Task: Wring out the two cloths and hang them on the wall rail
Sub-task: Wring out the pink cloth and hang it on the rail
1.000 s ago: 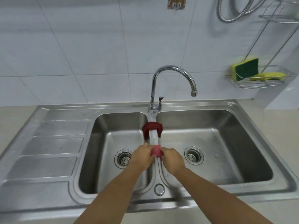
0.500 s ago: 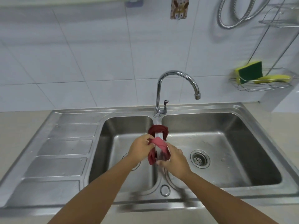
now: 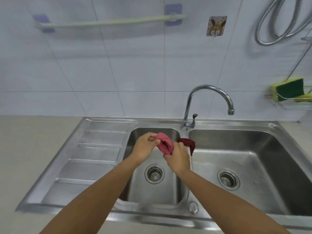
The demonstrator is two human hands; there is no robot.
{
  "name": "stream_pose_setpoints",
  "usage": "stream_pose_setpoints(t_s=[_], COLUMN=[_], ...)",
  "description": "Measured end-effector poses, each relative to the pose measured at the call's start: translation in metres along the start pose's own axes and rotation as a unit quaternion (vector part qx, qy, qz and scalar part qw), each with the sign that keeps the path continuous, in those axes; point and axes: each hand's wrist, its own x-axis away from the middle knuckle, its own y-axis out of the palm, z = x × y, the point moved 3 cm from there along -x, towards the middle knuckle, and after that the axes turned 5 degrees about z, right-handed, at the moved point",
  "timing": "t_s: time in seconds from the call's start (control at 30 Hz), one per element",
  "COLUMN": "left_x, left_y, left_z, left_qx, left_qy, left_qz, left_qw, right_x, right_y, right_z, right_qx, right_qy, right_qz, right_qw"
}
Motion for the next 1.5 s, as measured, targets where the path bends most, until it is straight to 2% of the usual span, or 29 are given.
stream_pose_setpoints(t_s=[0.2,0.27,0.33,0.4,0.47,0.53,0.6,0.7,0.77,0.83,0.93,1.03,1.17,1.3,1.5], left_x=[0.01,0.015,0.024,0.033,0.04,0.043,0.041,0.029,0.021,0.016,0.013,0.01,0.005,0.001,0.0], left_y=[-0.028,-0.033,-0.035,-0.03,-0.022,-0.014,-0.01,-0.003,0.002,0.003,0.008,0.014,0.015,0.017,0.019], left_z=[-0.034,-0.041,-0.051,-0.063,-0.076,-0.085,-0.087,-0.083,-0.079,-0.078,-0.079,-0.084,-0.087,-0.086,-0.088], left_qx=[-0.035,-0.096,-0.164,-0.248,-0.347,-0.422,-0.463,-0.446,-0.385,-0.357,-0.375,-0.419,-0.48,-0.529,-0.525], left_qy=[-0.029,0.013,0.063,0.14,0.229,0.251,0.244,0.271,0.281,0.272,0.234,0.217,0.217,0.184,0.14], left_qz=[0.06,0.082,0.071,0.047,0.032,0.023,0.033,0.062,0.023,-0.033,-0.084,-0.119,-0.142,-0.174,-0.215], left_qw=[0.997,0.992,0.982,0.958,0.909,0.871,0.851,0.851,0.879,0.893,0.893,0.874,0.838,0.81,0.812], right_x=[-0.007,-0.013,-0.019,-0.023,-0.025,-0.023,-0.018,-0.004,0.003,0.003,-0.002,-0.005,-0.01,-0.013,-0.018], right_y=[0.009,0.009,0.009,0.008,0.008,0.008,0.009,0.012,0.013,0.014,0.016,0.021,0.033,0.048,0.062], right_z=[-0.02,-0.023,-0.025,-0.026,-0.029,-0.033,-0.037,-0.04,-0.04,-0.037,-0.029,-0.026,-0.021,-0.008,0.001], right_qx=[0.087,0.092,0.078,0.064,0.045,0.012,-0.004,0.02,0.032,0.053,0.132,0.251,0.352,0.37,0.352], right_qy=[-0.055,-0.036,-0.004,0.024,0.046,0.066,0.079,0.082,0.083,0.086,0.059,-0.042,-0.199,-0.268,-0.319], right_qz=[-0.106,-0.15,-0.204,-0.248,-0.284,-0.327,-0.385,-0.482,-0.514,-0.497,-0.443,-0.376,-0.286,-0.262,-0.259], right_qw=[0.989,0.984,0.976,0.966,0.957,0.943,0.92,0.872,0.853,0.862,0.885,0.891,0.869,0.85,0.841])
